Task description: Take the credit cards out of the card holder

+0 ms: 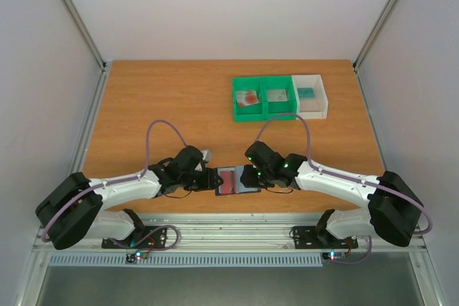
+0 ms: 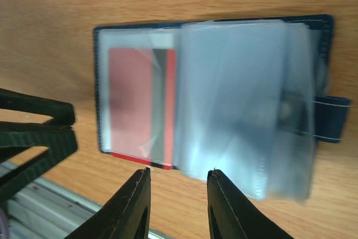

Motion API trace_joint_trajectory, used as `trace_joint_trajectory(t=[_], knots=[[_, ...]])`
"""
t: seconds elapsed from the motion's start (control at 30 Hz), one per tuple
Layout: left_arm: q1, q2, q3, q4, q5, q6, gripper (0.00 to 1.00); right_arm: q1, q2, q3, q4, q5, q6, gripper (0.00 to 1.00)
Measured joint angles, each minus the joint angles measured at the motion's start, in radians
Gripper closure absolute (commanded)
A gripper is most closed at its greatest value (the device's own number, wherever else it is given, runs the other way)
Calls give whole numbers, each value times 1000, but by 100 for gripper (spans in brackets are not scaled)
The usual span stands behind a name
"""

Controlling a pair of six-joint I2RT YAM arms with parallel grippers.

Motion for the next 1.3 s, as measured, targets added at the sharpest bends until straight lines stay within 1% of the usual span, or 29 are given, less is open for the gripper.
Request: trace_joint_trajectory(t=[0.1, 0.2, 0.53, 0.7, 0.87, 1.03, 1.3], knots=[[10, 17, -1, 53, 36, -27, 61, 2, 19, 0, 44, -36, 0, 77], [26, 31, -12, 106, 63, -51, 61, 2, 53, 0, 87, -62, -1, 78], [56, 34, -46, 163, 93, -82, 61, 3, 191, 11, 197, -104, -1, 81], [58, 42, -59, 182, 105, -89, 54, 3, 256, 14, 224, -104, -1, 83], [62, 51, -62, 198, 121, -89, 49, 3, 271, 9, 240, -90, 1, 92], [63, 51, -63, 201, 128, -88, 50, 3, 271, -11, 269, -85, 10, 98], [63, 60, -63, 227, 139, -93, 55, 3, 267, -43, 327, -86, 23, 99]])
